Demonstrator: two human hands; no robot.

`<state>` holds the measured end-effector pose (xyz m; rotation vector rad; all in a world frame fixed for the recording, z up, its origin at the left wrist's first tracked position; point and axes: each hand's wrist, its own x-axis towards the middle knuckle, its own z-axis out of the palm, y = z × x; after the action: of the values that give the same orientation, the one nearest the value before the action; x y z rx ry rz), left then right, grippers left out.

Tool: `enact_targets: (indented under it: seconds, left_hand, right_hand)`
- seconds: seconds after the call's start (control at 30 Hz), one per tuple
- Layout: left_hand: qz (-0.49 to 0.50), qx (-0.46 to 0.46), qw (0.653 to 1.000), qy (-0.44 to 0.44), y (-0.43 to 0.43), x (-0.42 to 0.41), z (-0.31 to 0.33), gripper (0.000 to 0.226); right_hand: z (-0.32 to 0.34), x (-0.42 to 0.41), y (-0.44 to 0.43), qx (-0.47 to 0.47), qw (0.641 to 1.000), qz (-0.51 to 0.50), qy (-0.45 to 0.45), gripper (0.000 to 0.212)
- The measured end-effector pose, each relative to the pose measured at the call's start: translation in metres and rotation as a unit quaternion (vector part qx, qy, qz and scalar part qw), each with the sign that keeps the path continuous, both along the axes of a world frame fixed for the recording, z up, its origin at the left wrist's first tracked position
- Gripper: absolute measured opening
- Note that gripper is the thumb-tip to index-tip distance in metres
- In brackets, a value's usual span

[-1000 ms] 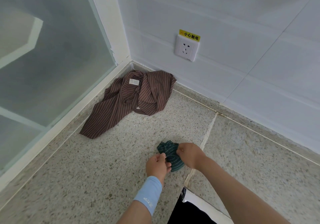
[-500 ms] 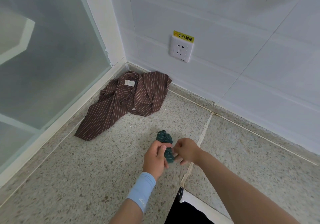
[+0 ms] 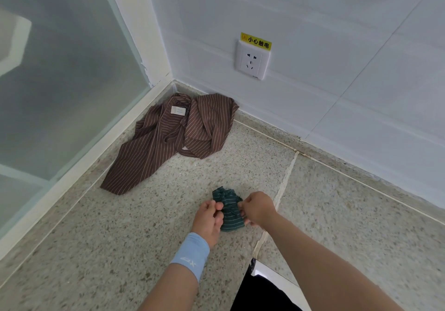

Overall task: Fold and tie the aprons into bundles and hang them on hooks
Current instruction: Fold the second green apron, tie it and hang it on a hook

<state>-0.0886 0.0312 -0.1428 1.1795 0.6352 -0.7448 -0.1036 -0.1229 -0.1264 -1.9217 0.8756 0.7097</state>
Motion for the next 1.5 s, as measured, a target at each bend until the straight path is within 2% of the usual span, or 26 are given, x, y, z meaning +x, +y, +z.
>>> enact_targets:
  seconds: [0.13, 0.23, 0.33, 0.4, 0.47, 0.53, 0.63, 0.73, 0.8, 0.87, 0.93, 1.0, 1.07, 1.23, 1.5]
  left_hand:
    - [-0.005, -0.035, 0.999, 0.005, 0.0, 0.003, 0.003, 0.021]
    - [-0.081, 0.058, 0.992, -0.078, 0.004, 0.004, 0.014, 0.017]
    - [-0.085, 0.164, 0.969, -0.166, 0.015, 0.004, 0.014, 0.016]
    - [-0.074, 0.164, 0.969, -0.168, 0.019, 0.003, 0.016, 0.015]
    - [-0.134, 0.132, 0.968, -0.164, 0.016, -0.001, 0.022, 0.017]
    - [-0.197, 0.132, 0.955, -0.175, 0.014, -0.007, 0.026, 0.03]
    - [-0.229, 0.177, 0.934, -0.211, 0.017, -0.01, 0.032, 0.057]
    - [-0.228, 0.155, 0.934, -0.226, 0.02, -0.01, 0.052, 0.062]
    - [-0.244, 0.149, 0.927, -0.245, 0.018, -0.011, 0.071, 0.062]
    - [-0.271, 0.148, 0.915, -0.261, 0.013, -0.012, 0.087, 0.06]
    - [-0.3, 0.132, 0.902, -0.282, 0.002, -0.018, 0.107, 0.055]
    - [-0.327, 0.108, 0.886, -0.31, -0.01, -0.027, 0.13, 0.05]
    - [-0.34, 0.085, 0.874, -0.337, -0.025, -0.036, 0.154, 0.045]
    - [-0.351, 0.033, 0.854, -0.383, -0.063, -0.055, 0.217, 0.034]
    - [-0.359, 0.0, 0.825, -0.436, -0.124, -0.067, 0.292, 0.031]
  right_hand:
    - [-0.009, -0.004, -0.003, -0.029, 0.999, 0.005, -0.029, 0.024]
    - [-0.007, -0.006, -0.002, -0.091, 0.993, 0.061, -0.04, 0.023]
    - [0.0, -0.006, 0.002, -0.028, 0.997, 0.056, -0.034, 0.019]
    - [0.004, -0.006, 0.004, 0.012, 0.999, 0.018, -0.049, 0.02]
    - [0.009, -0.007, 0.007, 0.081, 0.994, -0.045, -0.051, 0.028]
    - [0.016, -0.008, 0.011, 0.141, 0.986, -0.077, -0.047, 0.037]
    - [0.034, -0.015, 0.01, 0.164, 0.98, -0.091, -0.066, 0.035]
    - [0.06, -0.024, 0.001, 0.154, 0.982, -0.07, -0.09, 0.029]
    - [0.081, -0.033, -0.009, 0.074, 0.992, 0.006, -0.104, 0.023]
    - [0.097, -0.04, -0.019, -0.044, 0.987, 0.078, -0.13, 0.031]
    - [0.119, -0.054, -0.028, -0.093, 0.975, 0.077, -0.188, 0.046]
    - [0.145, -0.069, -0.035, -0.086, 0.956, 0.067, -0.271, 0.048]
    - [0.171, -0.082, -0.043, -0.085, 0.939, 0.089, -0.321, 0.038]
    - [0.226, -0.123, -0.074, -0.088, 0.92, 0.03, -0.38, 0.017]
    - [0.301, -0.166, -0.126, -0.021, 0.872, -0.103, -0.477, 0.011]
